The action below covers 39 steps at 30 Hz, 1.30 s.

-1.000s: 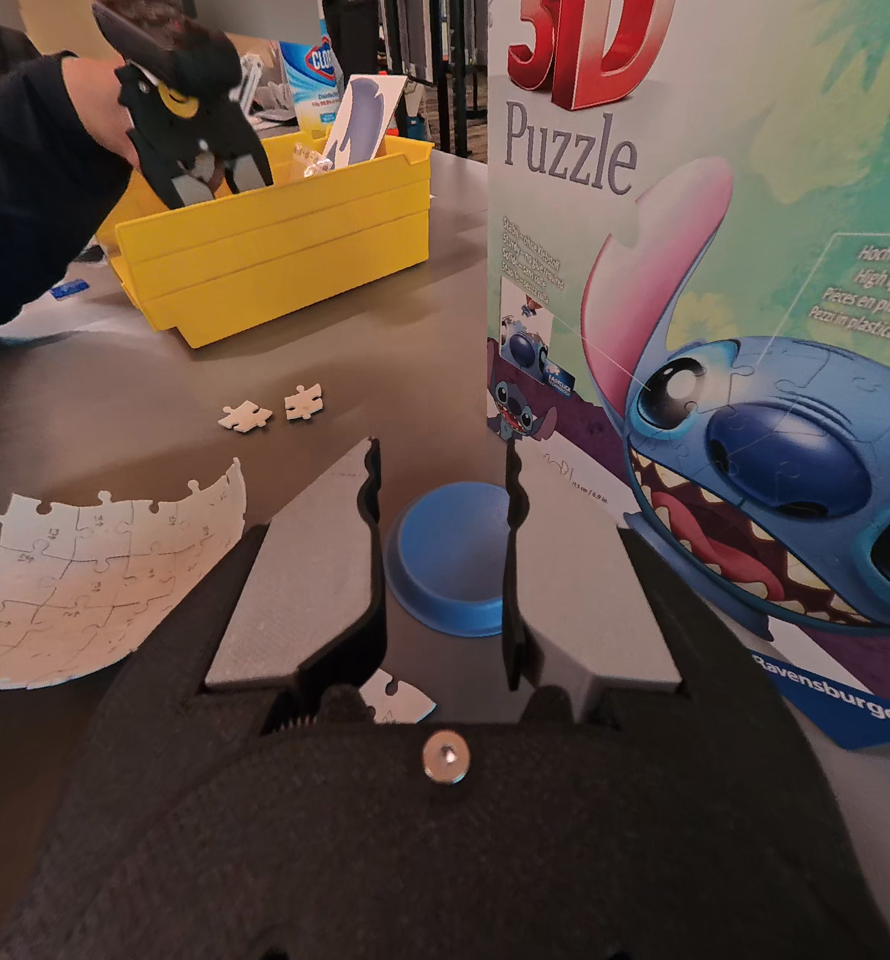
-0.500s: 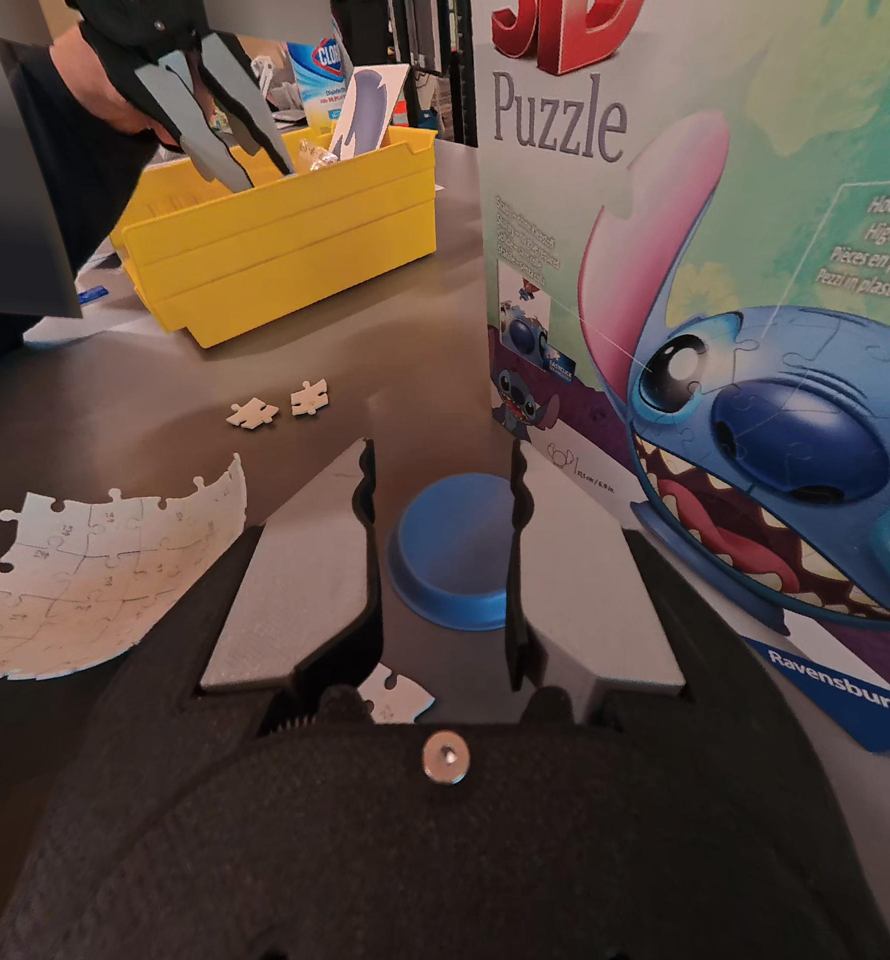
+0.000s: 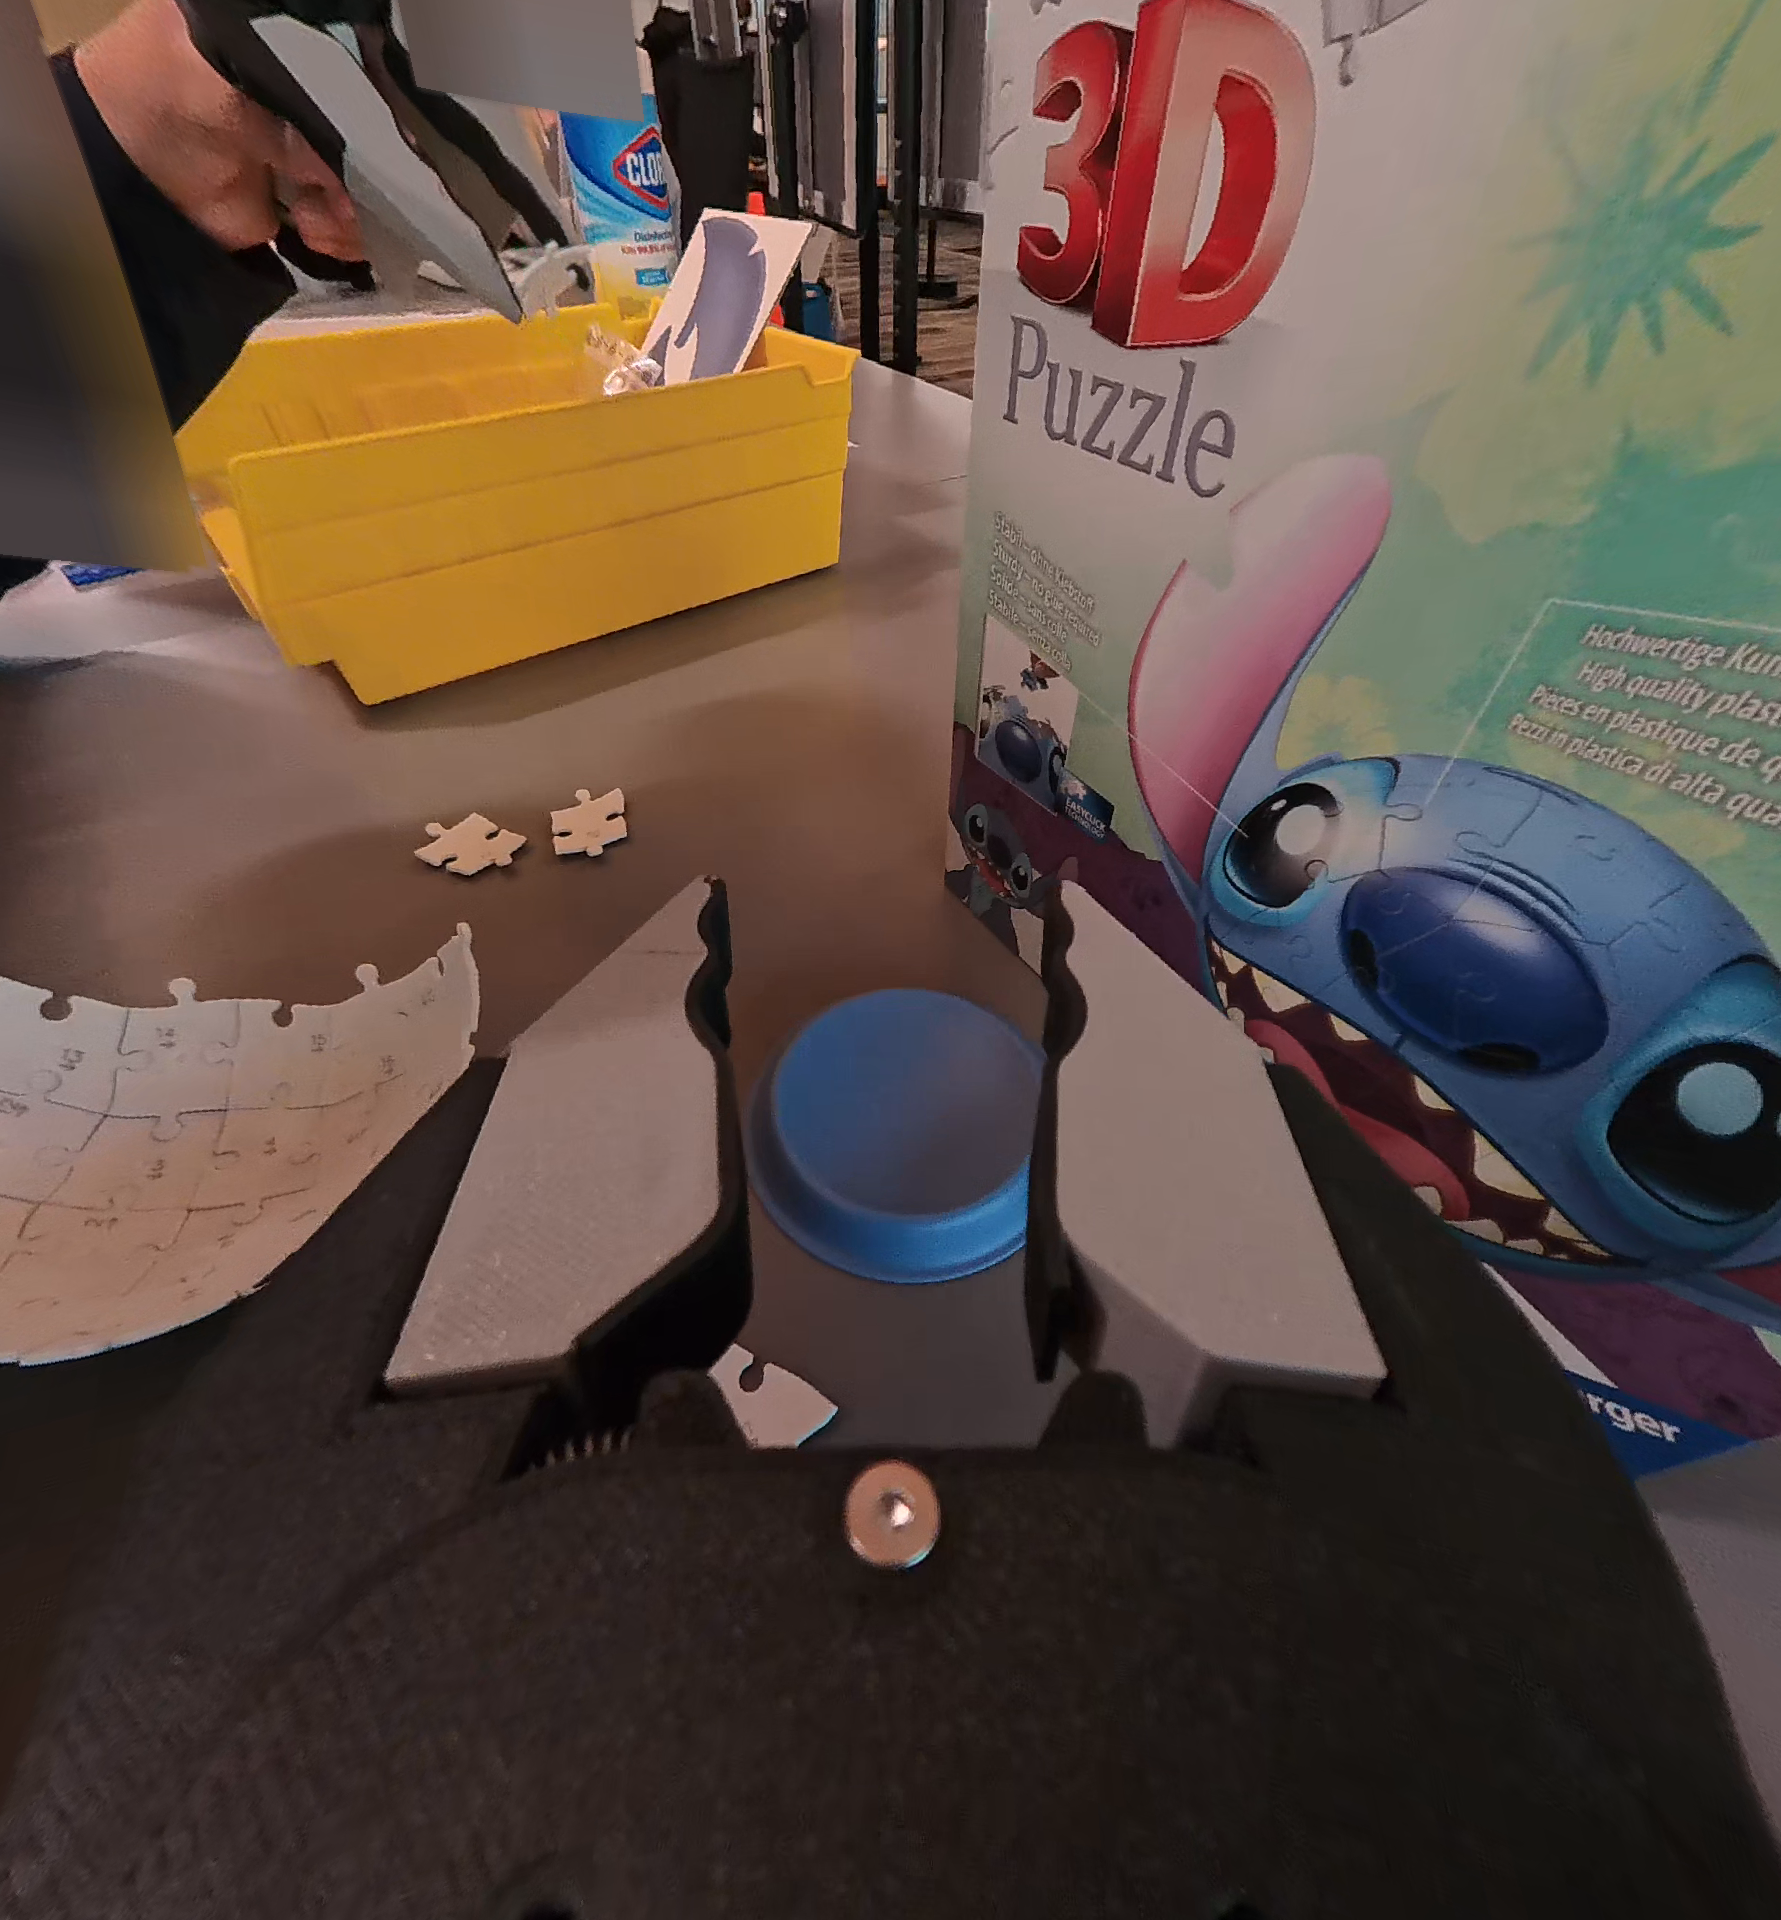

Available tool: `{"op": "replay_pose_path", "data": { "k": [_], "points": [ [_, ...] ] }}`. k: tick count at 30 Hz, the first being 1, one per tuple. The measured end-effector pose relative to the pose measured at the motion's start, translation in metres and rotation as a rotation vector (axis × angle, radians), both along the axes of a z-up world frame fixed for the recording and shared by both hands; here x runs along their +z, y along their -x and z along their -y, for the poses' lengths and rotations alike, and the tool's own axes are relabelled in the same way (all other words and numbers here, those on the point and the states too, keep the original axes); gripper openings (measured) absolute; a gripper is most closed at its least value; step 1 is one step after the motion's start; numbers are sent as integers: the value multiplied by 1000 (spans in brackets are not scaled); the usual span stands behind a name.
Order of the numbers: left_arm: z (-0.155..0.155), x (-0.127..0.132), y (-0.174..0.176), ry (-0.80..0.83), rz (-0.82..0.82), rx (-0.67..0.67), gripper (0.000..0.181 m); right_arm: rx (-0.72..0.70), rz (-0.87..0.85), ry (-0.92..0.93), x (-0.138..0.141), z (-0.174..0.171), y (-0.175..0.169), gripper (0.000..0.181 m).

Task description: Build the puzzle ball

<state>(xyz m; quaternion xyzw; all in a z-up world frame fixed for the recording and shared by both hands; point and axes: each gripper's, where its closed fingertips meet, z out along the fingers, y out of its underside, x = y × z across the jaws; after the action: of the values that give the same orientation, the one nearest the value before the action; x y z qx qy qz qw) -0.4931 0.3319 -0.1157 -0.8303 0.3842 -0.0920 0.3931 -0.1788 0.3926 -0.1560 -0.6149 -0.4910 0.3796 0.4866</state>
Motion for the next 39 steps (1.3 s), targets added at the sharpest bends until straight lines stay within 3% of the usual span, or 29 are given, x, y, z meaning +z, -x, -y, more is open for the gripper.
{"op": "replay_pose_path", "data": {
  "k": [8,12,16,19,23,27,32,39],
  "points": [
    [-6,13,-5,15,139,30,32,15,34,-15,-6,1,4,59],
    [1,11,-14,59,198,-38,31,18,30,-37,-2,1,5,63],
    [21,13,-32,126,319,-204,32,64,-10,-38,13,11,10,66],
    [34,32,-44,148,469,-312,32,138,-52,12,31,27,23,61],
    [59,79,-54,56,660,-483,31,239,-12,91,53,50,53,57],
    [92,104,-60,9,778,-693,31,358,35,190,83,82,96,57],
    [119,126,-68,-38,853,-847,31,557,-9,295,134,129,154,54],
    [139,132,-78,38,856,-905,31,755,23,-17,180,171,214,47]
  ]
}}
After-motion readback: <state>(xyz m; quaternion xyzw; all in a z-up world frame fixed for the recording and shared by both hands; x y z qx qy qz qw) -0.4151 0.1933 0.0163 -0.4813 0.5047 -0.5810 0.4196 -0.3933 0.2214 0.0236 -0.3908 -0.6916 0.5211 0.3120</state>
